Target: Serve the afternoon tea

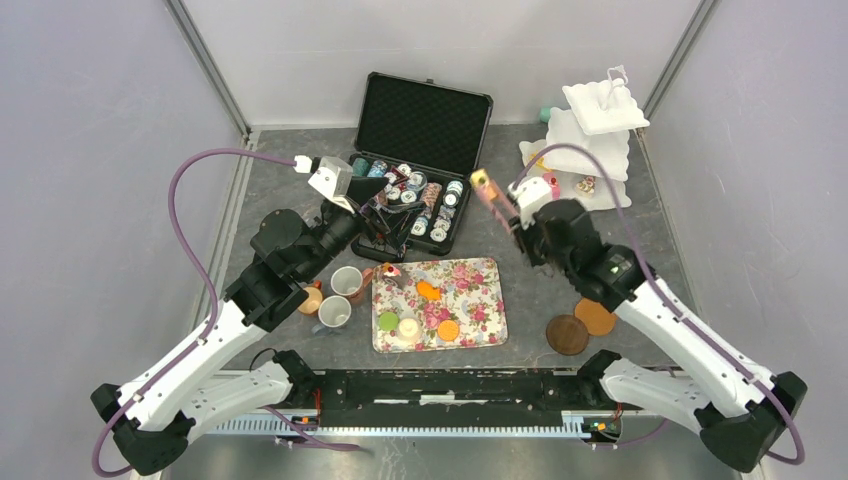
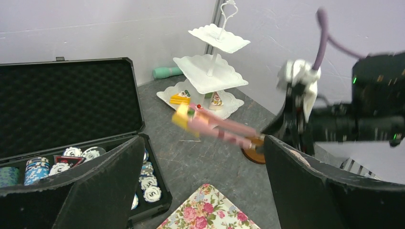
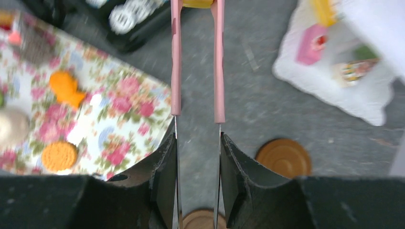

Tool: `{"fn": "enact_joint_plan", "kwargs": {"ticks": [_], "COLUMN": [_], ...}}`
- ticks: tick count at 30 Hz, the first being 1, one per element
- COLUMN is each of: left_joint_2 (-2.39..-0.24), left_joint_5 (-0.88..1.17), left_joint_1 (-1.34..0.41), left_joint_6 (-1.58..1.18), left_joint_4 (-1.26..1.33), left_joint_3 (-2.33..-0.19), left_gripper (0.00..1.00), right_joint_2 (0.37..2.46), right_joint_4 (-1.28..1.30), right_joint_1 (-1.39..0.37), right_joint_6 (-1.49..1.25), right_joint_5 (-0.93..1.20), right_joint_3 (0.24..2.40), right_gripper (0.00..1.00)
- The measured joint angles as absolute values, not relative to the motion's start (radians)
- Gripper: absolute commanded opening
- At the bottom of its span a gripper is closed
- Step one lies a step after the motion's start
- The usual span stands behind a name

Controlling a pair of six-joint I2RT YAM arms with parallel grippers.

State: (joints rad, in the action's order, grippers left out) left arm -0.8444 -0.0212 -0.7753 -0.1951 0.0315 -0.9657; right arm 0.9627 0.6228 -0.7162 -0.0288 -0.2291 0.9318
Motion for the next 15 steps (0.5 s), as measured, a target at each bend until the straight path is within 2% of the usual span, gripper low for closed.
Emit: {"fn": "enact_joint_plan", "kwargs": {"ticks": [8,15], "left_joint_2": [-0.843,-0.839], "left_joint_5": [-0.021,-0.021], "left_joint_1": [-0.775,-0.775], "left_joint_6": [-0.195,-0.195], "left_joint_4": [0.032,0.031], "left_joint_3": [-0.966,-0.966], "left_gripper": [1.00,1.00], "right_joint_2": [1.139,1.330], "right_joint_4": [0.608,0.611], "right_joint_1": [-0.478,-0.310], "right_joint_6": [-0.002,-0.058], "right_joint_5": [-0.226,-0.179], "right_joint_3": [1.241,1.342], "right_gripper": [0.25,0.24]}}
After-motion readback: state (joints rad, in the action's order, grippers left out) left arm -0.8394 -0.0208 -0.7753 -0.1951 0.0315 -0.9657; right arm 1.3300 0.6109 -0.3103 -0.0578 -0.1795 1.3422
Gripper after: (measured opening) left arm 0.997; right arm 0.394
